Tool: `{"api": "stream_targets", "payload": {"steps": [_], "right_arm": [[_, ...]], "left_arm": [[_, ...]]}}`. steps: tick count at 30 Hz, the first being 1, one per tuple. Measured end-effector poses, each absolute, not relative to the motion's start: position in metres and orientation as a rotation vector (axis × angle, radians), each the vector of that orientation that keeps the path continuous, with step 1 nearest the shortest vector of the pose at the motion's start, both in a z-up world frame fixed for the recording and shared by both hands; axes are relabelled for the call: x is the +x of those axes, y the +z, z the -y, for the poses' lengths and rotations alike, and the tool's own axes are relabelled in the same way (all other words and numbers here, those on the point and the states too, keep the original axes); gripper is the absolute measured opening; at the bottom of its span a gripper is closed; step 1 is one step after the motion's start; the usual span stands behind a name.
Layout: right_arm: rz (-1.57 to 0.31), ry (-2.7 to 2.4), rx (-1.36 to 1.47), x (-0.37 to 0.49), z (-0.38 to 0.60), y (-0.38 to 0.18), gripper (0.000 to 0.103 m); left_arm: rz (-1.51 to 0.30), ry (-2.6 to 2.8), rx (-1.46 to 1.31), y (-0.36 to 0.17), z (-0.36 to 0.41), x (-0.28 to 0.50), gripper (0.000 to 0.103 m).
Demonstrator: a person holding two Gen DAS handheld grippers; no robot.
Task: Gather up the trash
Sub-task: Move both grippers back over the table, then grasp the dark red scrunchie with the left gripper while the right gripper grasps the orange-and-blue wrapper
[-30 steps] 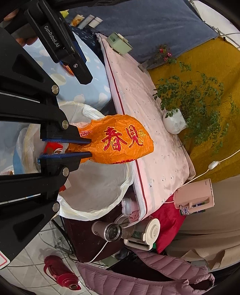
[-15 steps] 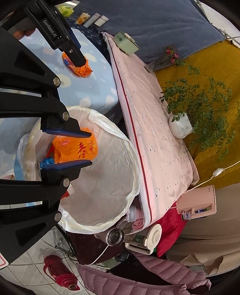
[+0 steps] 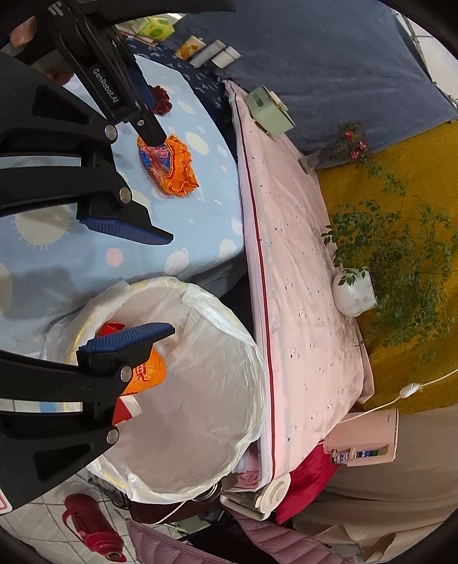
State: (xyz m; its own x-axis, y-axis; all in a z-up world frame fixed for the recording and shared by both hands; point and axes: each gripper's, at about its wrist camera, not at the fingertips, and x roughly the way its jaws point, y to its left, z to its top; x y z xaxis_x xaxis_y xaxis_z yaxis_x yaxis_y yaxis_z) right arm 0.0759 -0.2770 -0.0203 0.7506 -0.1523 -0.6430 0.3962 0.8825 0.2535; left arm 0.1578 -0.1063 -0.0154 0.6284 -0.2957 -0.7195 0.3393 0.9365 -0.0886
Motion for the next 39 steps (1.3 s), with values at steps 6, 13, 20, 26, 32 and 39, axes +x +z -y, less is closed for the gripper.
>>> {"api": "stream_targets", "payload": {"steps": [6, 13, 20, 26, 32, 39], "right_arm": [[-0.683, -0.257, 0.351, 0.093, 0.238, -0.022, 0.058], [-0.703, -0.199, 0.308, 0.117, 0.195, -0.024, 0.066], [-0.738, -0.155, 0.300, 0.147, 0.165, -0.034, 0.069], [-0.768, -0.131, 0.322, 0.174, 0.149, -0.046, 0.073], [-0.796, -0.105, 0.296, 0.202, 0.130, -0.057, 0.073], [-0.829, -0.097, 0.282, 0.231, 0.120, -0.074, 0.073]], "left_arm": [[-0.827, -0.260, 0.026, -0.023, 0.058, 0.172, 0.078], [-0.840, -0.132, -0.020, -0.031, -0.007, 0.192, 0.082], [-0.862, -0.030, -0.095, -0.040, -0.068, 0.214, 0.086], [-0.872, 0.018, -0.148, -0.046, -0.094, 0.236, 0.087], [-0.886, 0.030, -0.198, -0.052, -0.100, 0.260, 0.087], [-0.909, 0.036, -0.223, -0.065, -0.098, 0.288, 0.087]]}}
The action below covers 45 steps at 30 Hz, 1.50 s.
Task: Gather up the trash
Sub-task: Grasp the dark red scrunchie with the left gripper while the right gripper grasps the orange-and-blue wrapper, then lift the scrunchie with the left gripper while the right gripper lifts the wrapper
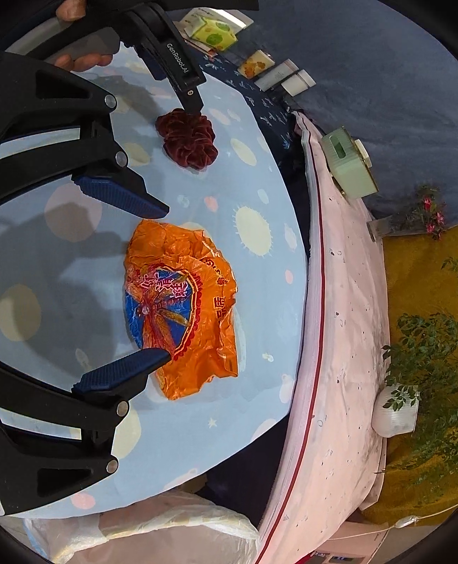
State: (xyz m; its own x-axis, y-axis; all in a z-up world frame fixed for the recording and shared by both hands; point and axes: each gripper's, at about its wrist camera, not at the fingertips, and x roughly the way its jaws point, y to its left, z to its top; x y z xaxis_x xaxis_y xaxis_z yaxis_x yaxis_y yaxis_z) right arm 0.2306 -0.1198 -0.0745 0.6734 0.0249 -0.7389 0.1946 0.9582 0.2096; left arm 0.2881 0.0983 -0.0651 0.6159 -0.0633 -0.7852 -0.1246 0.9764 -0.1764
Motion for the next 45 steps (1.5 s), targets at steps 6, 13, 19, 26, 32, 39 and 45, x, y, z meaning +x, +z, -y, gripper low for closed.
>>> {"api": "stream_targets", "payload": {"steps": [6, 13, 19, 26, 32, 39, 45], "right_arm": [[-0.854, -0.089, 0.273, 0.246, 0.115, -0.087, 0.071], [-0.872, -0.108, 0.213, 0.250, 0.106, -0.097, 0.047], [-0.866, -0.130, 0.215, 0.246, 0.112, -0.098, 0.025], [-0.869, -0.115, 0.252, 0.233, 0.116, -0.096, 0.013], [-0.867, -0.104, 0.274, 0.213, 0.116, -0.092, 0.011], [-0.833, -0.101, 0.308, 0.182, 0.124, -0.075, 0.010], [-0.787, -0.109, 0.335, 0.157, 0.141, -0.054, 0.010]], "left_arm": [[-0.940, 0.009, -0.238, -0.078, -0.096, 0.304, 0.072], [-0.947, -0.029, -0.219, -0.087, -0.088, 0.307, 0.048], [-0.947, -0.053, -0.199, -0.087, -0.080, 0.303, 0.027], [-0.947, -0.082, -0.199, -0.081, -0.073, 0.287, 0.017], [-0.948, -0.109, -0.195, -0.073, -0.062, 0.264, 0.017], [-0.931, -0.160, -0.176, -0.056, -0.039, 0.232, 0.016], [-0.914, -0.215, -0.159, -0.040, -0.013, 0.207, 0.016]]}}
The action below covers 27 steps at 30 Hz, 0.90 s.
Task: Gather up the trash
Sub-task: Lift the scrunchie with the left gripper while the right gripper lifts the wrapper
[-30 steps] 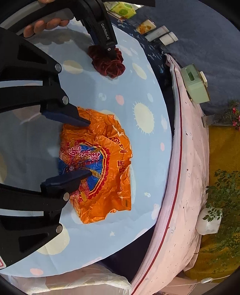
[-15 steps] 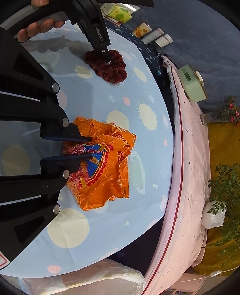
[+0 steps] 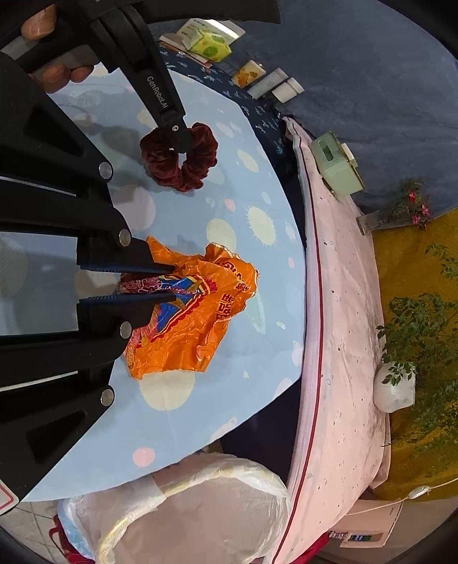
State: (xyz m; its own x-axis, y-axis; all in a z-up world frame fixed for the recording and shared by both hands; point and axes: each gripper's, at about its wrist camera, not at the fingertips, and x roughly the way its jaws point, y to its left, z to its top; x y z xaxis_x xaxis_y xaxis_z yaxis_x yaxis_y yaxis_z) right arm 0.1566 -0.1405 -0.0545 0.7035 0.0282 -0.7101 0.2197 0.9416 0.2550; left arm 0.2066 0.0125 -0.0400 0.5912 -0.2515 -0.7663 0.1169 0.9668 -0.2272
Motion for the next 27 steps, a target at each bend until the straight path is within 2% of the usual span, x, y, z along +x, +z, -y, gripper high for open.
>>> {"api": "stream_targets", "payload": {"steps": [14, 27], "right_arm": [[-0.717, -0.176, 0.407, 0.106, 0.199, -0.031, 0.010], [-0.765, -0.157, 0.418, 0.070, 0.201, -0.050, 0.010]], "left_arm": [[-0.905, -0.371, -0.109, -0.023, 0.057, 0.161, 0.015], [-0.969, -0.430, -0.068, -0.055, 0.056, 0.128, 0.015]]}}
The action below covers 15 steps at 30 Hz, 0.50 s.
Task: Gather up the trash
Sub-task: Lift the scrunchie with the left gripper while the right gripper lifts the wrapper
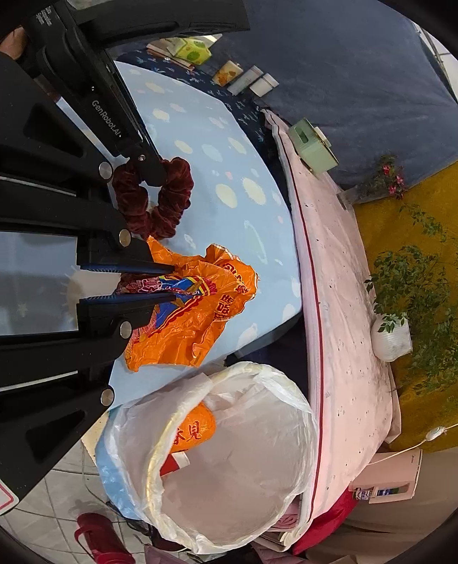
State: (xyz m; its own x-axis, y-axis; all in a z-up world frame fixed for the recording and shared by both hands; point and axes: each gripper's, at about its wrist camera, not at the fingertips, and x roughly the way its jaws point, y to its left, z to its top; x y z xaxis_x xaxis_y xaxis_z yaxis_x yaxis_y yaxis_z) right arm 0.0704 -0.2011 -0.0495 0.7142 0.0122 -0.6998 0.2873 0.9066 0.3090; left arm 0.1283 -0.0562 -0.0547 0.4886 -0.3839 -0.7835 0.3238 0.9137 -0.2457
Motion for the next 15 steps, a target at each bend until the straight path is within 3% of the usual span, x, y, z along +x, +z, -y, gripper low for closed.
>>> {"api": "stream_targets", "payload": {"steps": [7, 11, 15], "right_arm": [[-0.822, -0.122, 0.397, 0.063, 0.180, -0.070, 0.010], [-0.835, -0.115, 0.377, 0.062, 0.172, -0.076, 0.017], [-0.826, -0.138, 0.362, 0.058, 0.171, -0.074, 0.031]], "left_arm": [[-1.006, -0.418, -0.060, -0.079, 0.035, 0.118, 0.019], [-0.992, -0.369, -0.056, -0.081, 0.027, 0.115, 0.055], [-1.015, -0.369, -0.102, -0.084, 0.021, 0.123, 0.056]]}}
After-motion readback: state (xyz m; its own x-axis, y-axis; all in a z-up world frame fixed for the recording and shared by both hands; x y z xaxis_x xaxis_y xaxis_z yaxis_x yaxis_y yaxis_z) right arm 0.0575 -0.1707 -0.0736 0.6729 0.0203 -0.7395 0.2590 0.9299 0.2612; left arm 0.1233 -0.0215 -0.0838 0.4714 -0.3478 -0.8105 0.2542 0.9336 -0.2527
